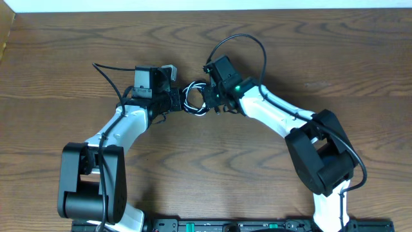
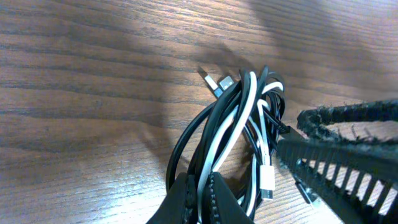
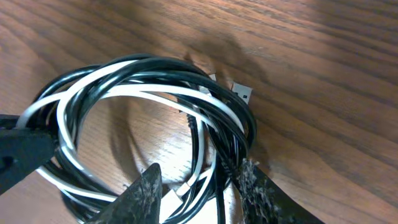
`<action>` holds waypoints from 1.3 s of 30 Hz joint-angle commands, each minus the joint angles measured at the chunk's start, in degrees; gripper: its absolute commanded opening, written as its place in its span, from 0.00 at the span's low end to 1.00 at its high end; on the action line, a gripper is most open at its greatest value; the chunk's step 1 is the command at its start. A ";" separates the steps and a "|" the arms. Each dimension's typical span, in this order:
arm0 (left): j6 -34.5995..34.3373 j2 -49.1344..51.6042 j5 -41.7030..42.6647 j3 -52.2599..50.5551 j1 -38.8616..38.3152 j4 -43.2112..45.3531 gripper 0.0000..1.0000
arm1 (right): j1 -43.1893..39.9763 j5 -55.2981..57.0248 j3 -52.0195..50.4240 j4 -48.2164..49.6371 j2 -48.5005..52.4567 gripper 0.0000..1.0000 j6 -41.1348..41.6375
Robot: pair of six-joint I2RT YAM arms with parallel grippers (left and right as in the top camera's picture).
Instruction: Untangle cables
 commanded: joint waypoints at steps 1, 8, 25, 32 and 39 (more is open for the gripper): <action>0.28 -1.57 -0.11 0.35 0.35 0.00 0.08 | 1.97 7.54 0.42 0.11 -1.62 0.38 -0.13; 0.28 -1.57 -0.11 0.35 0.35 -0.15 0.07 | 4.00 10.64 -2.45 3.34 -1.55 0.33 -0.11; 0.28 -1.57 -0.11 0.35 0.35 -0.22 0.08 | 4.90 11.87 -2.89 3.52 0.22 0.18 -0.11; 0.28 -1.57 -0.11 0.35 0.35 -0.35 0.07 | 5.07 11.63 -3.04 2.86 0.98 0.23 4.52; 0.28 -1.57 -0.11 0.35 0.35 -0.35 0.08 | 5.27 10.78 -3.02 2.80 2.86 0.07 4.61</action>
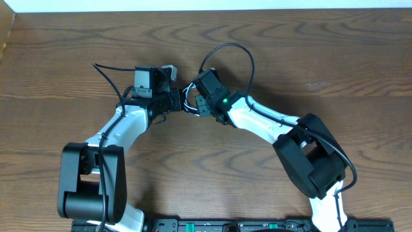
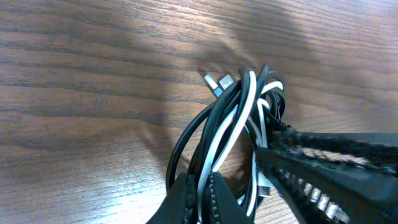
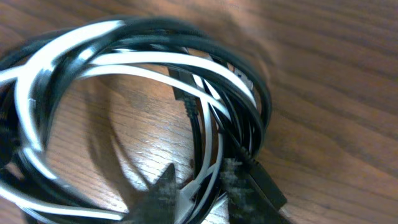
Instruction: Untangle cables
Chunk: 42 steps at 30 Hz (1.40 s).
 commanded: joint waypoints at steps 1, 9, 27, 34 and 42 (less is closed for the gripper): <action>0.31 -1.57 -0.11 0.35 0.35 -0.13 0.08 | 0.50 0.20 -0.57 -0.13 1.11 0.01 1.05; 0.33 -1.57 -0.13 0.35 0.35 -0.13 0.08 | -2.03 0.79 -0.50 -0.39 -4.48 0.01 -3.96; 0.35 -1.57 -0.13 0.35 0.35 -0.17 0.08 | -3.89 -14.58 -0.52 -4.04 -5.11 0.46 1.27; 0.35 -1.57 -0.11 0.35 0.35 -0.15 0.08 | -3.41 -14.91 -0.61 -4.57 -3.26 0.44 10.32; 0.35 -1.57 -0.11 0.35 0.35 -0.17 0.08 | -2.16 -14.88 -0.61 -1.95 2.64 0.29 13.35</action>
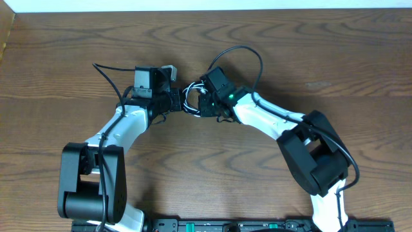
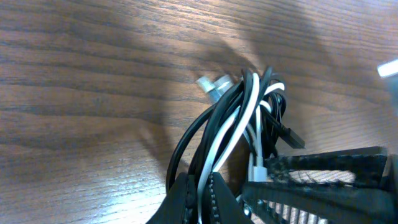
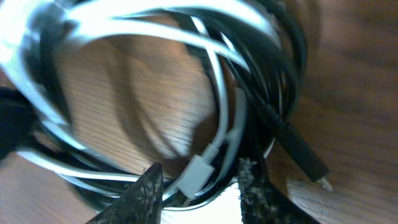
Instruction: Untangle cables
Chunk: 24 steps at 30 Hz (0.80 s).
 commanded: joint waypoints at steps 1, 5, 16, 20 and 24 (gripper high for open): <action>0.31 -1.55 -0.07 0.35 0.35 -0.02 0.08 | 0.46 -0.39 -0.28 1.36 3.06 0.25 2.73; 0.31 -1.55 -0.07 0.35 0.35 0.00 0.08 | -0.04 -0.42 -0.22 2.95 2.89 0.01 2.67; 0.33 -1.55 -0.07 0.35 0.35 -0.02 0.08 | -4.83 0.20 -0.22 -1.64 -3.56 0.01 -3.52; 0.31 -1.55 -0.07 0.35 0.35 -0.02 0.08 | -5.42 2.16 -0.24 -4.11 -3.10 0.01 -3.54; 0.31 -1.55 -0.07 0.35 0.35 -0.02 0.08 | -5.14 2.16 -0.26 -5.51 -2.60 0.01 -3.54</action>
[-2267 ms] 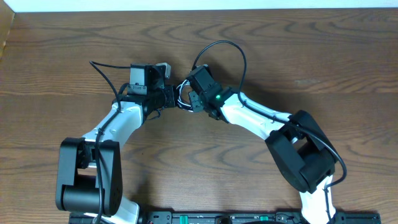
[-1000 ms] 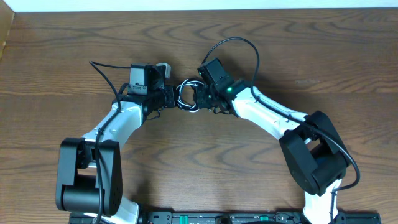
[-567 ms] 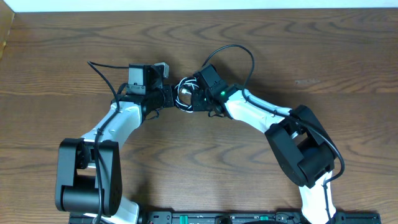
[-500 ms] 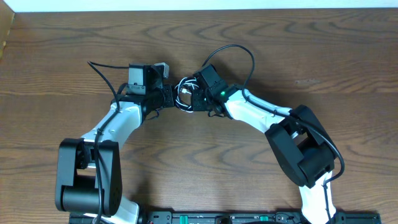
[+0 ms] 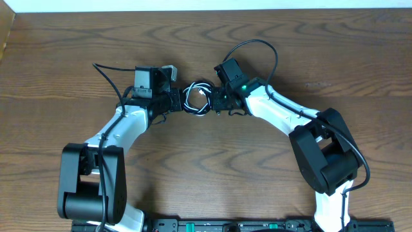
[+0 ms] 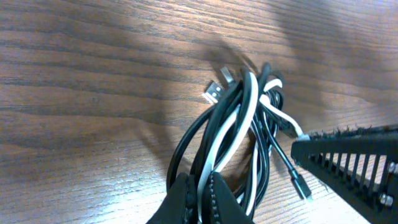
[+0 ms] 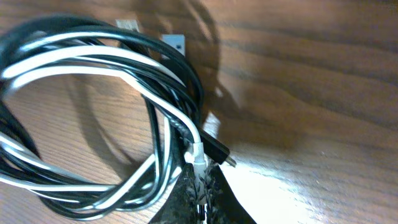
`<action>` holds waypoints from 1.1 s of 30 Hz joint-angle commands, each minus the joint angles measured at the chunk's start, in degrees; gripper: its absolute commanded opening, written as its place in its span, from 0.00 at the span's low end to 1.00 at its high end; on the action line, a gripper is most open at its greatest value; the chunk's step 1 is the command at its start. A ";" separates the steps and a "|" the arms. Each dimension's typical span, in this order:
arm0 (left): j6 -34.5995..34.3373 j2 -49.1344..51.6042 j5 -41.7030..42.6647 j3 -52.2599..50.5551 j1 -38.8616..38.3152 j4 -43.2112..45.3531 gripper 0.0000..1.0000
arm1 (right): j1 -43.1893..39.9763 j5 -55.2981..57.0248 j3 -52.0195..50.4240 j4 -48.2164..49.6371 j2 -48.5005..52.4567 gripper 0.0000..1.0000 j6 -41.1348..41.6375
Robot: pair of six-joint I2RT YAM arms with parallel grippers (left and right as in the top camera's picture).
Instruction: Untangle cables
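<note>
A bundle of black and white cables lies coiled on the wooden table between my two grippers. My left gripper is shut on strands at the bundle's left side, a white strand running up from its tips. My right gripper is shut on the white cable's plug at the bundle's right side. A black plug lies free just beside it. Two metal USB plugs stick out at the bundle's far end. In the overhead view the left gripper and right gripper face each other across the coil.
The brown wooden table extends on all sides, its far edge along the top of the overhead view. The right arm's own black lead arches above its wrist. The left arm's lead trails to the left.
My right gripper was open astride the white plug; now it is shut on that plug and sits a little further right. The left gripper still holds the bundle in the same place.
My left gripper stayed shut on the bundle's left side throughout. My right gripper stood open at the coil's right side, then further left over the coil, then open astride the white plug, and now shut on that plug.
</note>
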 commanded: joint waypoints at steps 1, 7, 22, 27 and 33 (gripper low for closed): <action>0.31 -1.38 -0.33 0.35 0.37 0.11 0.08 | 0.26 2.10 -0.31 -0.76 -0.46 0.01 -1.22; 0.31 -1.38 -0.33 0.35 0.37 0.11 0.08 | 1.49 6.88 -0.31 -2.23 -0.44 0.01 -1.16; 0.35 -1.03 -0.57 0.28 -1.05 -0.50 0.59 | 3.67 5.79 -0.81 1.99 0.00 0.01 -9.11; 0.35 0.55 -1.22 0.28 -1.05 1.25 0.59 | 1.60 -0.48 -0.76 2.03 0.00 0.01 -14.32; 0.35 3.78 -3.78 0.28 -1.05 3.74 0.59 | -2.62 -8.11 -0.79 1.77 0.00 0.01 -14.53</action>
